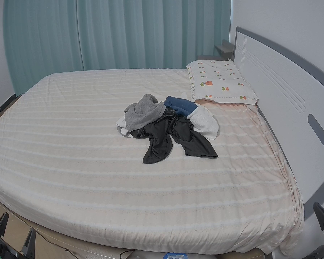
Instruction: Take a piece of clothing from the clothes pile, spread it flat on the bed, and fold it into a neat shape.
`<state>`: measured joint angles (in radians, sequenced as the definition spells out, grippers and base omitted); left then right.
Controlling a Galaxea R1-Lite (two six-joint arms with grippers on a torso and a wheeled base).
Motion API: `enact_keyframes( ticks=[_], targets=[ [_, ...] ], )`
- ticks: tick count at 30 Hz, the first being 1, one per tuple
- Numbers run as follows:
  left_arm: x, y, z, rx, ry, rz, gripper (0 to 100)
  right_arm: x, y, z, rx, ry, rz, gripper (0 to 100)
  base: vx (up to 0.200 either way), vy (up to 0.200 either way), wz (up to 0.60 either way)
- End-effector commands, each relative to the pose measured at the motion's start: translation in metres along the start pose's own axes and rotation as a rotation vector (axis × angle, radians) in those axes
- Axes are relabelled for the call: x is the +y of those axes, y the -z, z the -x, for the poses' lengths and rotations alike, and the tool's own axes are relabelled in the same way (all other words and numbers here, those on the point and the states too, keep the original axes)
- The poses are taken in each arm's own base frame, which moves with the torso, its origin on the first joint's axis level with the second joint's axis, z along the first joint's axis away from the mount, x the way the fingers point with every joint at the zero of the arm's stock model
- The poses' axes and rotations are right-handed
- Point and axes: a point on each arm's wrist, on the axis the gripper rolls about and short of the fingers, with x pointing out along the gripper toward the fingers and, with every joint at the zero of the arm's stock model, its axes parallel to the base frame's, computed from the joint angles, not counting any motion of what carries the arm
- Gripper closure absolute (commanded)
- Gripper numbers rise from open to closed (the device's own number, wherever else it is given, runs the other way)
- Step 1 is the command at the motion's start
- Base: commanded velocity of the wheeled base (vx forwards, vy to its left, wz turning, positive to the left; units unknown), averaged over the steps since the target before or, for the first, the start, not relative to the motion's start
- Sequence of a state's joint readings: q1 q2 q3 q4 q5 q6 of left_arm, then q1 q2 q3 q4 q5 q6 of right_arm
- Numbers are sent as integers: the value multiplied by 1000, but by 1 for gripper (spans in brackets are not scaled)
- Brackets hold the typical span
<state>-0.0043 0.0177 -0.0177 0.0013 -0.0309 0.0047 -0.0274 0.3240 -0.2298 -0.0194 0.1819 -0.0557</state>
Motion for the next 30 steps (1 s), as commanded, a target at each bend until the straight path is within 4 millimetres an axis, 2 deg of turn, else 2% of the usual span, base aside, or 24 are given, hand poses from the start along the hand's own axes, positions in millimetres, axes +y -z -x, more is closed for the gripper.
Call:
enact_keyframes(
  ticks=[1, 4, 5, 7, 9, 10, 14, 15, 16, 20, 21, 23, 24, 27, 30],
  targets=[
    [0, 5, 0, 5, 0, 0, 0, -12, -11, -95, 352, -95, -141, 0, 0, 0, 0],
    [0, 5, 0, 3, -1, 0, 0, -13, -5, -135, 409, -106, -185, 0, 0, 0, 0],
    [0, 5, 0, 3, -1, 0, 0, -13, -5, -135, 409, -106, -185, 0, 0, 0, 0],
    [0, 5, 0, 3, -4, -1, 0, -11, 5, -181, 456, -117, -223, 0, 0, 0, 0],
    [0, 5, 0, 3, -4, -1, 0, -10, 11, -202, 470, -100, -243, 0, 0, 0, 0],
    [0, 5, 0, 3, -4, -1, 0, -6, 17, -228, 473, -72, -262, 0, 0, 0, 0],
    [0, 5, 0, 3, -4, -1, 0, 13, 34, -286, 460, 4, -298, 0, 0, 0, 0],
    [0, 5, 0, 3, -4, -1, 0, 14, 34, -288, 458, 6, -297, 0, 0, 0, 0],
    [0, 5, 0, 3, -4, -1, 0, 25, 42, -313, 454, 36, -327, 0, 0, 0, 0],
    [0, 5, 0, 3, -4, 0, 0, 46, 56, -355, 455, 67, -365, 0, 0, 0, 0],
    [0, 5, 0, 3, -4, 0, 0, 46, 56, -355, 455, 67, -365, 0, 0, 0, 0],
    [0, 5, 0, 3, -4, 2, 0, 56, 72, -387, 453, 89, -364, 0, 0, 0, 0],
    [0, 5, 0, 3, -4, 2, 0, 57, 75, -392, 454, 94, -364, 0, 0, 0, 0],
    [0, 5, 0, 3, -4, 2, 0, 62, 88, -423, 448, 126, -386, 0, 0, 0, 0],
    [0, 5, 0, 3, -4, 0, 0, 68, 94, -441, 464, 135, -423, 0, 0, 0, 0]
  ],
)
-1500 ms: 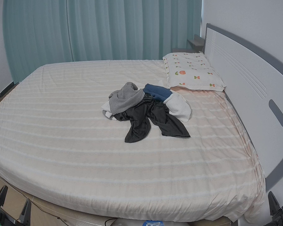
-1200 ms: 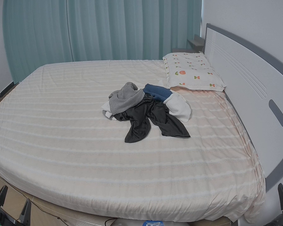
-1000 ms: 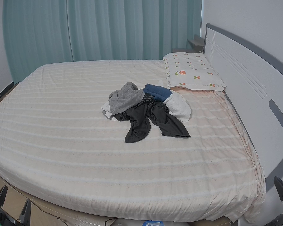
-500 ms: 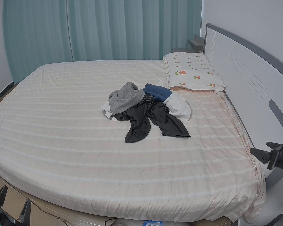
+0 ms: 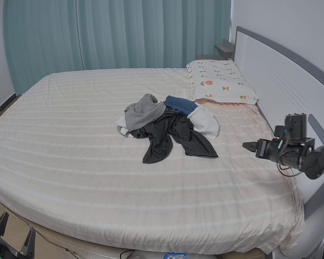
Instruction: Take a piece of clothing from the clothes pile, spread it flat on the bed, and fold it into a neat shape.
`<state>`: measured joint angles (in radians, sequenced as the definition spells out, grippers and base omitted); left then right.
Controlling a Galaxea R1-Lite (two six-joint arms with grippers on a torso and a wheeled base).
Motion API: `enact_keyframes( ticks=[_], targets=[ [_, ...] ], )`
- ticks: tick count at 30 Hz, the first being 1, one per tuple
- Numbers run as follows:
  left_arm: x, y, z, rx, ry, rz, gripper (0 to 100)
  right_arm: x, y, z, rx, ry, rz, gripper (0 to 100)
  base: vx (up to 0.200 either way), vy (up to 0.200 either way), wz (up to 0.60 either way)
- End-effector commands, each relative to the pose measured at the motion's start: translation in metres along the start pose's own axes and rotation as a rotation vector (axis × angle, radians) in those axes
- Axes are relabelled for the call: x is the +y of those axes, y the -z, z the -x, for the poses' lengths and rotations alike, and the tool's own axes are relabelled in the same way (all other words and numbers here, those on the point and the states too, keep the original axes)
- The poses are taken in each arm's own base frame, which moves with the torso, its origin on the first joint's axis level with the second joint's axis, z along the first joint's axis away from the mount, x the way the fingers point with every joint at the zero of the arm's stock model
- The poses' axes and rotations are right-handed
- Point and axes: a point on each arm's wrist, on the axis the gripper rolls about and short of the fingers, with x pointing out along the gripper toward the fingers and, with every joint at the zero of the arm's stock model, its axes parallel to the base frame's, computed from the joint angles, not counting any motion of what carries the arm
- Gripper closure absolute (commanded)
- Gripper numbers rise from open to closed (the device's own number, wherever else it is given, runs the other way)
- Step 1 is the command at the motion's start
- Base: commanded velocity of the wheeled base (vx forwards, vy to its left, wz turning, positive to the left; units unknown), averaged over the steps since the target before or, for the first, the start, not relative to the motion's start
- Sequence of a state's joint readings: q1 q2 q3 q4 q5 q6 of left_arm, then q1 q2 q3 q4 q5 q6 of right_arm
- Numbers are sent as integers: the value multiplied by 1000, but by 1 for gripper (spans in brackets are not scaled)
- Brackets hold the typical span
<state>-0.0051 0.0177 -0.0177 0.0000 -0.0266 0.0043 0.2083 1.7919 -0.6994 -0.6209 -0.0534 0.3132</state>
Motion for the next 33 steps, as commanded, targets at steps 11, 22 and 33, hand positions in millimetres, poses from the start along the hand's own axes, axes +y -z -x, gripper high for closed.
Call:
enact_keyframes(
  ticks=[11, 22, 33],
  targets=[
    [0, 5, 0, 5, -3, 0, 0, 55, 71, -219, 100, 73, -180, 0, 0, 0, 0],
    [0, 5, 0, 6, -3, -2, 0, 62, 68, -249, 106, 94, -259, 0, 0, 0, 0],
    [0, 6, 0, 8, -3, -2, 0, 66, 63, -273, 12, 162, -267, 0, 0, 0, 0]
  ],
)
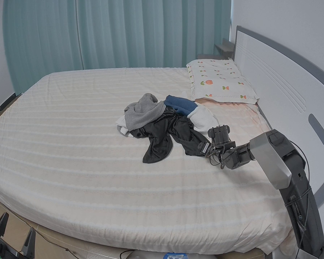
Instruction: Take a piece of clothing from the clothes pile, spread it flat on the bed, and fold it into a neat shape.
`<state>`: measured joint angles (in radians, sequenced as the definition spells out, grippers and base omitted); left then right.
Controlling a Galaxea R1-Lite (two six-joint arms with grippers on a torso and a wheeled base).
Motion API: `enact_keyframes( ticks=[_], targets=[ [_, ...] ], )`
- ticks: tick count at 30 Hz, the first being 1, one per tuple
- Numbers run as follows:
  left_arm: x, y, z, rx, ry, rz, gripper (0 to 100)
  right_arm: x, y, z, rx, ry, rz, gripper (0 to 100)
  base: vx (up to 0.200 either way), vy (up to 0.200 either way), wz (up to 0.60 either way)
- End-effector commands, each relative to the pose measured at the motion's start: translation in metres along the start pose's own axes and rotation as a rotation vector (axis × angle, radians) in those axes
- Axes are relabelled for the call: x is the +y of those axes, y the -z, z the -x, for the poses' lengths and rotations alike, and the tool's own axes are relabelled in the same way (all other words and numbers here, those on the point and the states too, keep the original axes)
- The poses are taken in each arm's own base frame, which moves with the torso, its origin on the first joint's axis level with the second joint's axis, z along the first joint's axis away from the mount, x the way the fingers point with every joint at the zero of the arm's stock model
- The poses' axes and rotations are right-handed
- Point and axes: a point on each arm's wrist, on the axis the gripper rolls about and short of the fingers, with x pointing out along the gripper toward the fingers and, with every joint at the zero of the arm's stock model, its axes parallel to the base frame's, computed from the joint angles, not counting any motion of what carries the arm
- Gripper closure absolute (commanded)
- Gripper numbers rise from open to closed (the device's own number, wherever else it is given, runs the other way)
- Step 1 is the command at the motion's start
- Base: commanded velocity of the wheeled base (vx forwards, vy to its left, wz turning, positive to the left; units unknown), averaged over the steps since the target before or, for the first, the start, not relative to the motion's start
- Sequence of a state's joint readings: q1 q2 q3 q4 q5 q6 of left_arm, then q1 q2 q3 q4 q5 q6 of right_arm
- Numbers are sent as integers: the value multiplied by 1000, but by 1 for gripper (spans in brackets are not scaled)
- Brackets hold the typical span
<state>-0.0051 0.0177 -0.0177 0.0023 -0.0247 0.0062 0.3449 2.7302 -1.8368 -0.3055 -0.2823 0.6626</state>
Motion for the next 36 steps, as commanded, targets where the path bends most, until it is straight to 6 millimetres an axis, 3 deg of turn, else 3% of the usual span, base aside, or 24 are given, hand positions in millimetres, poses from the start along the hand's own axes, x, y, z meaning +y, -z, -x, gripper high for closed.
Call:
enact_keyframes(
  ticks=[1, 10, 11, 18, 22, 26, 31, 36],
  targets=[
    [0, 5, 0, 5, -1, 0, 0, 2, 5, -14, -39, 13, -9, 0, 0, 0, 0],
    [0, 5, 0, 5, -1, 2, 0, 9, 7, -20, -56, -6, -56, 0, 0, 0, 0],
    [0, 5, 0, 5, -1, 2, 0, 9, 7, -20, -56, -6, -56, 100, 0, 0, 0],
    [0, 5, 0, 5, -1, 0, 0, 9, 9, -20, -47, -13, -61, 100, 0, 0, 0],
    [0, 5, 0, 5, -2, 2, 0, 17, -5, -10, -65, -33, -102, 100, 0, 0, 0],
    [0, 5, 0, 4, -22, 12, 0, 27, -21, 21, -21, -85, -192, 100, 0, 0, 0],
    [0, 5, 0, 4, -19, 9, 0, 30, -29, 83, 144, -185, -251, 100, 0, 0, 0],
    [0, 5, 0, 2, -18, 5, 0, 15, -23, 146, 241, -290, -247, 100, 0, 0, 0]
  ],
)
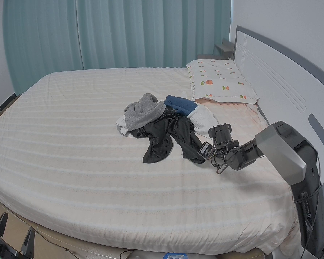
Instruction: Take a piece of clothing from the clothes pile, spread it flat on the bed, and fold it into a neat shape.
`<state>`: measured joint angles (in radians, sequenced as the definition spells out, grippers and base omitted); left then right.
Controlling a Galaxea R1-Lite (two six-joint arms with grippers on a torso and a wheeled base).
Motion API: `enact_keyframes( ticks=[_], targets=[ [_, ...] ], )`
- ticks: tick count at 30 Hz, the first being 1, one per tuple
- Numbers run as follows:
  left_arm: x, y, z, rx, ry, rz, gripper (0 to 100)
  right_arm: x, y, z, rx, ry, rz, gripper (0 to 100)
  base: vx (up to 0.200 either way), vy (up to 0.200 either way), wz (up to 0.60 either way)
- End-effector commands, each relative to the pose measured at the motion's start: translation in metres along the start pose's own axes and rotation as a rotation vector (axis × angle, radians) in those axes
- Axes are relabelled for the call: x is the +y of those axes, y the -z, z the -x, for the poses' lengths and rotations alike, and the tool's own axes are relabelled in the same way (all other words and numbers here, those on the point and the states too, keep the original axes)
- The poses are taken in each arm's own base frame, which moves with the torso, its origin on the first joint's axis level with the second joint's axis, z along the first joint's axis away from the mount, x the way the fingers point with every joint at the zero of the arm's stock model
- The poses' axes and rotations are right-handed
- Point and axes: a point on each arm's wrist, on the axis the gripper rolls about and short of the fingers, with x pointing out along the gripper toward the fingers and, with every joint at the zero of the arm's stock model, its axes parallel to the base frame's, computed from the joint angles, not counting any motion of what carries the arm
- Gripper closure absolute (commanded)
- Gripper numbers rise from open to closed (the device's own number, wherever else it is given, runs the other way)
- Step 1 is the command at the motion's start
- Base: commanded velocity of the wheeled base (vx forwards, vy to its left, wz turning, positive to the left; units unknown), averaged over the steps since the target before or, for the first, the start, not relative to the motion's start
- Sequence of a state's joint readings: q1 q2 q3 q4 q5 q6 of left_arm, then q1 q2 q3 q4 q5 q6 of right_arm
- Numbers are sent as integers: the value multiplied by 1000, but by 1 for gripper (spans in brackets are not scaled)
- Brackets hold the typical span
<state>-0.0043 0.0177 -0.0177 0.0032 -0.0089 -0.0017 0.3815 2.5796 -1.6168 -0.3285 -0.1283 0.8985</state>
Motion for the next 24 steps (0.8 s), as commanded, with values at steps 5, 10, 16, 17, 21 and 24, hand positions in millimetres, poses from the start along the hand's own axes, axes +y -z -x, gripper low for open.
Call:
enact_keyframes(
  ticks=[5, 10, 16, 17, 21, 24],
  targets=[
    [0, 5, 0, 1, 1, -5, 0, -5, 8, 172, 168, -333, -14, 100, 0, 0, 0],
    [0, 5, 0, 1, 1, -9, 0, -30, 23, 237, 239, -474, 14, 100, 0, 0, 0],
    [0, 5, 0, 1, 2, -8, 0, -43, 39, 296, 244, -593, 51, 100, 0, 0, 0],
    [0, 5, 0, 0, 7, -9, 0, -44, 40, 303, 238, -612, 57, 100, 0, 0, 0],
    [0, -23, 6, -150, 20, 23, 0, -47, 36, 323, 205, -661, 59, 100, 0, 0, 0],
    [0, -90, 11, -235, 63, 83, 0, -46, 29, 335, 163, -694, 52, 100, 0, 0, 0]
  ],
)
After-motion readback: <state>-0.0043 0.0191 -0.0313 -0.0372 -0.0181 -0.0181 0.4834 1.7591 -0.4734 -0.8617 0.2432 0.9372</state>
